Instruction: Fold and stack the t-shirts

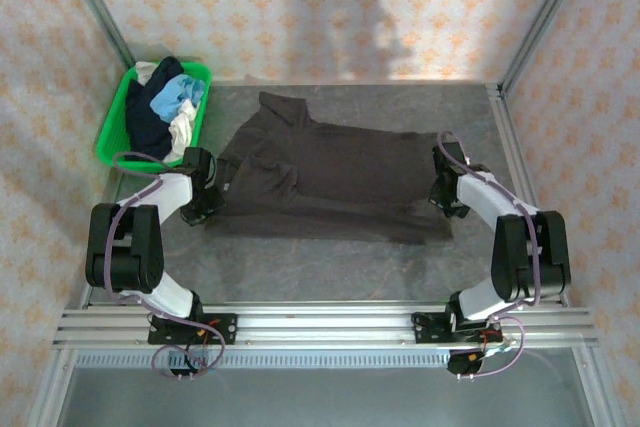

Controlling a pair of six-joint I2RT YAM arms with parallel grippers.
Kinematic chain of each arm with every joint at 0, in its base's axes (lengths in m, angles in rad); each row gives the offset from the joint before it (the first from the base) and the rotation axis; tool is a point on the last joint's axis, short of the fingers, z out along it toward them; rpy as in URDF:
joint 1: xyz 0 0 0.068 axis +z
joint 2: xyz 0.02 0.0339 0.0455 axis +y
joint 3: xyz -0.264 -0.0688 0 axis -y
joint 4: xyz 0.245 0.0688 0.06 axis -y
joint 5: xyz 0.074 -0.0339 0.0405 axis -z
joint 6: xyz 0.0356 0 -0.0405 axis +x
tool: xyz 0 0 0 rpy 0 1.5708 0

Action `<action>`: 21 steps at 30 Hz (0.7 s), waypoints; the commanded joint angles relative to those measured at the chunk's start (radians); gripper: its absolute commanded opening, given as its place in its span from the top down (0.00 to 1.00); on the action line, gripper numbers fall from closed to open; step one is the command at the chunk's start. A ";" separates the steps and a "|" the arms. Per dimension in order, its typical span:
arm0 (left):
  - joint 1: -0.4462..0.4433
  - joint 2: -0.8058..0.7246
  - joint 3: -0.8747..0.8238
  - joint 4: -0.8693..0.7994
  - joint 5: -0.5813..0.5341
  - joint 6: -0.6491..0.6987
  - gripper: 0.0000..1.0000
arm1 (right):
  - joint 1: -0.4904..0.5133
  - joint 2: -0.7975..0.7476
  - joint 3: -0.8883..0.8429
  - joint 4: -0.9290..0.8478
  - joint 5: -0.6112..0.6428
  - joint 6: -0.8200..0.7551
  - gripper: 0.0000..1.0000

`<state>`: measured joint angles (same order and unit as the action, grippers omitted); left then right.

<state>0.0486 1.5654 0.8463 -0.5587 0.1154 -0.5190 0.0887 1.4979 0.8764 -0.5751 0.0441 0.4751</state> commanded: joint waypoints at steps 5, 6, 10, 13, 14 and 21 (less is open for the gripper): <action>0.017 -0.007 -0.051 -0.058 -0.063 -0.004 0.97 | 0.002 0.091 0.032 0.057 -0.085 -0.036 0.55; 0.016 -0.003 -0.051 -0.057 -0.062 -0.004 0.97 | 0.002 0.107 0.043 0.052 -0.069 -0.038 0.54; 0.017 0.001 -0.050 -0.057 -0.064 -0.004 0.97 | 0.002 0.159 0.065 0.050 -0.038 -0.043 0.56; 0.018 -0.001 -0.048 -0.061 -0.069 -0.002 0.97 | 0.002 0.177 0.075 0.036 -0.009 -0.038 0.68; 0.017 -0.001 -0.048 -0.061 -0.070 0.000 0.97 | 0.001 0.173 0.075 0.031 0.003 -0.034 0.75; 0.019 -0.001 -0.046 -0.065 -0.074 0.000 0.97 | 0.000 0.092 0.085 -0.039 0.075 -0.034 0.97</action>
<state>0.0486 1.5543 0.8330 -0.5522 0.1116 -0.5190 0.0910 1.6455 0.9356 -0.5495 0.0280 0.4397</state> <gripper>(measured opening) 0.044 0.040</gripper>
